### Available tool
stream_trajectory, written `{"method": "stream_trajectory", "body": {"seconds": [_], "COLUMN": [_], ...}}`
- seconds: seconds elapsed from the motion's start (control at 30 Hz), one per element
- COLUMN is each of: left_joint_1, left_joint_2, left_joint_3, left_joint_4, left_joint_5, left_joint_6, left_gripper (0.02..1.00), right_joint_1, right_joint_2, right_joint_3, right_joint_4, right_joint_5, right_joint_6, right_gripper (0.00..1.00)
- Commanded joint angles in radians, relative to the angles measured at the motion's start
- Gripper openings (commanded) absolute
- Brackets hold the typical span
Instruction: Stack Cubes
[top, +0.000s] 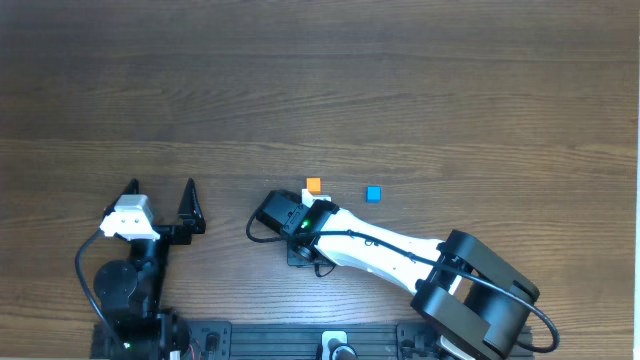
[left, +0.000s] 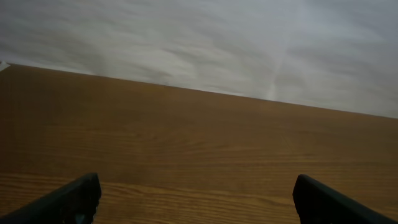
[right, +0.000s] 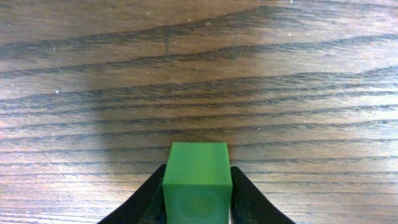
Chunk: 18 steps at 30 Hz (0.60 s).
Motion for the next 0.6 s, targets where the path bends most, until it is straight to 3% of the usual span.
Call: {"method": "stream_trajectory", "body": {"seconds": [0.03, 0.43, 0.6], "left_joint_1": [0.006, 0.006, 0.006], "left_joint_2": [-0.008, -0.008, -0.008], "left_joint_3": [-0.008, -0.008, -0.008], "left_joint_4": [0.003, 0.003, 0.003], "left_joint_5": [0.009, 0.009, 0.009], "left_joint_6": [0.018, 0.018, 0.018], "left_gripper": [1.0, 1.0, 1.0], "right_joint_1": [0.005, 0.005, 0.005], "right_joint_2": [0.009, 0.002, -0.023], "right_joint_3": [-0.008, 0.024, 0.109], "right_joint_4": [0.006, -0.004, -0.117], "right_joint_5": [0.016, 0.021, 0.06], "right_joint_6": [0.008, 0.014, 0.014], "right_gripper": [0.288, 0.222, 0.211]}}
